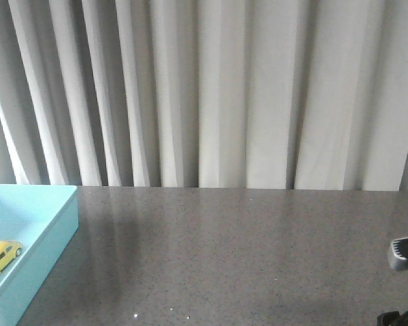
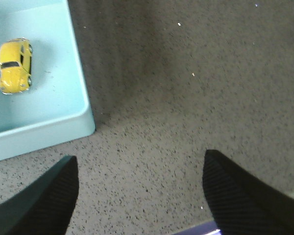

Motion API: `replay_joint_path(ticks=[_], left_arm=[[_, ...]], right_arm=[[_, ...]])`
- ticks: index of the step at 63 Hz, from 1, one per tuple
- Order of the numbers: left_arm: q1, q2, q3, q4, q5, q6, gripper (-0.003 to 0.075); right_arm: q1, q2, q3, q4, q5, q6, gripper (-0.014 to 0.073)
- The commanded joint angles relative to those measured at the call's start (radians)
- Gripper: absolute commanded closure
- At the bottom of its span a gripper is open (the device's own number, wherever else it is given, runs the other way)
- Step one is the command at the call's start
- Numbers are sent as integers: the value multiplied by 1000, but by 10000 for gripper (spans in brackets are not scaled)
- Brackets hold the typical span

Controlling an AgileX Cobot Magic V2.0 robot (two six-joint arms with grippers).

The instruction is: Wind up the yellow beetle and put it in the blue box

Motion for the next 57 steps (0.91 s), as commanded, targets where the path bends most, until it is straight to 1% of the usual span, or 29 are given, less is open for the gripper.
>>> replay_joint_path(ticks=[1,10,17,22,26,41,47,57], left_arm=[[-73,-96,83,64,-110,-4,199],[-140,-217,215,185,-172,-68,199],[-146,-289,299,259,-249,-155,199],[-146,-325,359,303,-322,-261,199],[-146,-338,405,330,-365,-302,199],[-147,-340,527,346,-559,-323,199],[-147,-340,560,346,-586,-323,199],[-147,-340,583,346,-580,-323,209]], right_arm=[[0,-19,-24,-18,-43,-1,67],[0,-19,-24,-18,-43,-1,67],[0,-19,-24,-18,-43,-1,67],[0,-19,-24,-18,-43,-1,67],[0,-19,-24,-18,-43,-1,67],[0,-19,-24,-18,-42,-1,67],[0,-19,-24,-18,-42,-1,67],[0,-19,-24,4,-32,-1,74]])
